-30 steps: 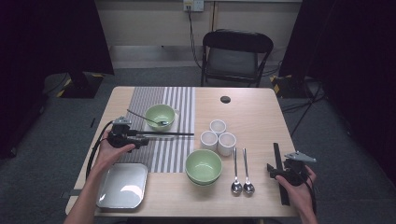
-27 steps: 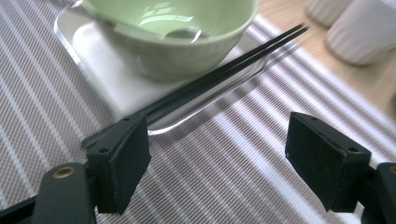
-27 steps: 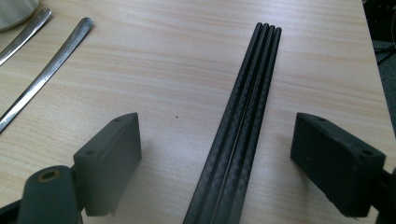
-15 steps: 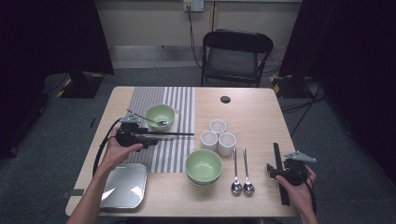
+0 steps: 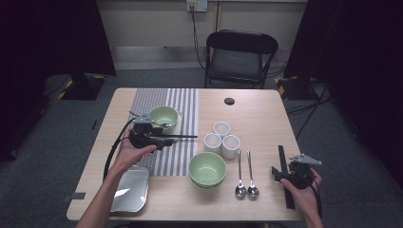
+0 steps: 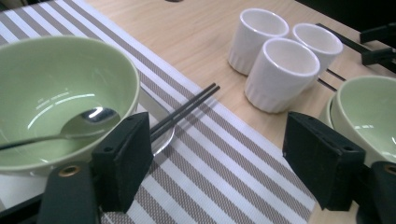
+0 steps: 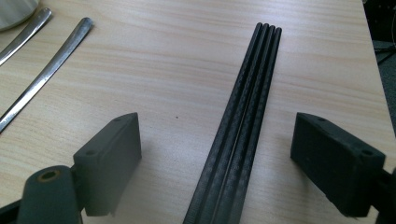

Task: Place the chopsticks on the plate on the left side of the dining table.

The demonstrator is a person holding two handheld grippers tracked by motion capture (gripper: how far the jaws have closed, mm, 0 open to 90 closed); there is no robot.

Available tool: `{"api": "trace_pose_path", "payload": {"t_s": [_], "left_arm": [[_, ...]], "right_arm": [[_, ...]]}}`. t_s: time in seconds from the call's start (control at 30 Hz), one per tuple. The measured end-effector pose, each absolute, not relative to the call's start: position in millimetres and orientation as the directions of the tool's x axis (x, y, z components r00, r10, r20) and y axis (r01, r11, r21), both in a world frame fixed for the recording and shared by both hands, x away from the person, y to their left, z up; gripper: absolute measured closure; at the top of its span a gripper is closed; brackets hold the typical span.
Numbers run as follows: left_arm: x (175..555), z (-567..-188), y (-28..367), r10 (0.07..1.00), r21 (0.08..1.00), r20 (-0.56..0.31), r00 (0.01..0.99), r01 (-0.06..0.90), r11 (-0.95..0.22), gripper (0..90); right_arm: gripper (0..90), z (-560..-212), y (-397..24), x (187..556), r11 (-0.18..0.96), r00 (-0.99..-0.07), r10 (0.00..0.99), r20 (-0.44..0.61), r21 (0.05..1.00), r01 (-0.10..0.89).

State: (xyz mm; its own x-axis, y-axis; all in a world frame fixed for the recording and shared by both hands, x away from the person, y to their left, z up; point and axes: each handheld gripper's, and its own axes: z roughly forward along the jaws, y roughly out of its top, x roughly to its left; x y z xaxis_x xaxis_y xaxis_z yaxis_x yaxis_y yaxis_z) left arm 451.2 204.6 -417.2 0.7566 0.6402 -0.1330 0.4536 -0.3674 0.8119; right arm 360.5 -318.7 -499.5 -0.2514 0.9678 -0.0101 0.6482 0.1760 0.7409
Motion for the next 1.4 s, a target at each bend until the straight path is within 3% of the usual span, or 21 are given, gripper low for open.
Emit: {"api": "trace_pose_path", "payload": {"t_s": [0.07,0.5,0.67,0.73,0.87,1.4], "left_arm": [[450.8,-415.4,199.0,0.645,0.812,-0.12,0.754,0.449,-0.373,18.1],[449.5,-409.7,156.3,0.604,0.81,-0.108,0.79,0.422,-0.407,20.0],[453.5,-404.8,144.9,0.562,0.831,-0.158,0.812,0.416,-0.368,20.1],[454.4,-402.6,139.5,0.584,0.828,-0.109,0.804,0.399,-0.394,20.4],[456.8,-401.6,127.9,0.567,0.826,-0.118,0.815,0.397,-0.399,20.4],[475.9,-411.7,82.5,0.508,0.78,-0.137,0.851,0.409,-0.475,33.3]], "right_arm": [[15.3,-499.5,-318.7,360.5,0.176,-0.251,0.968,-0.01,0.741,0.648],[15.4,-499.4,-318.9,360.6,0.178,-0.255,0.967,-0.009,0.74,0.648],[15.4,-499.5,-318.9,360.6,0.178,-0.254,0.967,-0.01,0.741,0.648],[15.4,-499.5,-318.9,360.6,0.177,-0.253,0.967,-0.01,0.741,0.648],[15.4,-499.5,-318.9,360.6,0.177,-0.254,0.967,-0.01,0.741,0.648],[15.4,-499.5,-318.9,360.7,0.178,-0.255,0.967,-0.009,0.74,0.648]]}}
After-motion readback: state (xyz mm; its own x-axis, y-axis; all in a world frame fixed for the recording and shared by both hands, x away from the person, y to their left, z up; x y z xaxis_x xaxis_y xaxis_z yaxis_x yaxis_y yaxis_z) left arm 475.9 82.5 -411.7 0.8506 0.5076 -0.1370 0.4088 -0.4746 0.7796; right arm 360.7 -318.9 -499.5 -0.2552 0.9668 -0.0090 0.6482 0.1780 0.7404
